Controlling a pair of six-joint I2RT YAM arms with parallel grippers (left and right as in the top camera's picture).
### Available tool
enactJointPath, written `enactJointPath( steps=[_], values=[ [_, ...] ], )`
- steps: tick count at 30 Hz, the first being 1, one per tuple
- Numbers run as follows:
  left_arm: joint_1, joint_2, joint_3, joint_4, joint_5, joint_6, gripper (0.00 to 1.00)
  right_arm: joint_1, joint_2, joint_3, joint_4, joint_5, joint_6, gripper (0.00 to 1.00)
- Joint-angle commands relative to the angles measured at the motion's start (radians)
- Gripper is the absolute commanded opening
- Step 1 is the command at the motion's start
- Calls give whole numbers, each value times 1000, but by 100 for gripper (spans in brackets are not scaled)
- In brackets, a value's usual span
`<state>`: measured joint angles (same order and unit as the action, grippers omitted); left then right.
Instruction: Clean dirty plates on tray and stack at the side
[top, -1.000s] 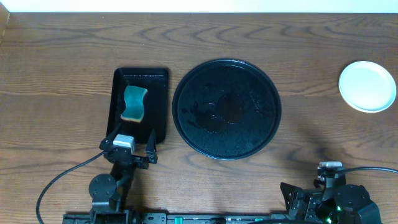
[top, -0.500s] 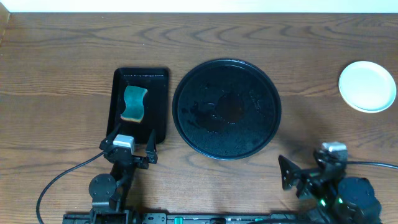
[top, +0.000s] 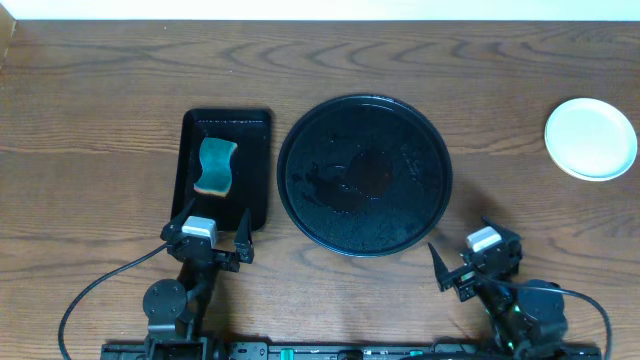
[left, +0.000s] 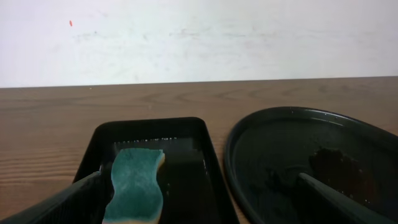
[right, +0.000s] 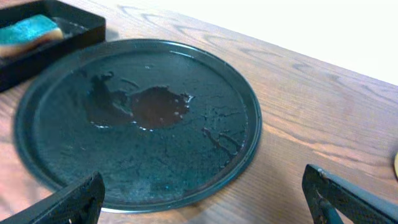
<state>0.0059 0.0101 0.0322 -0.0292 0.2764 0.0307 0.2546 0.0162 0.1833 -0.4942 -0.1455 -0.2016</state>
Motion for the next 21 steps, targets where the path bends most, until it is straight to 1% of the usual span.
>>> enactJointPath(
  steps=[1,21],
  values=[
    [6,-6,-28,-14,14,-2,95,-13,-11,-58,57,-40,-47,99],
    [6,-6,-28,-14,14,-2,95,-13,-10,-60,68,-39,-47,99]
  ],
)
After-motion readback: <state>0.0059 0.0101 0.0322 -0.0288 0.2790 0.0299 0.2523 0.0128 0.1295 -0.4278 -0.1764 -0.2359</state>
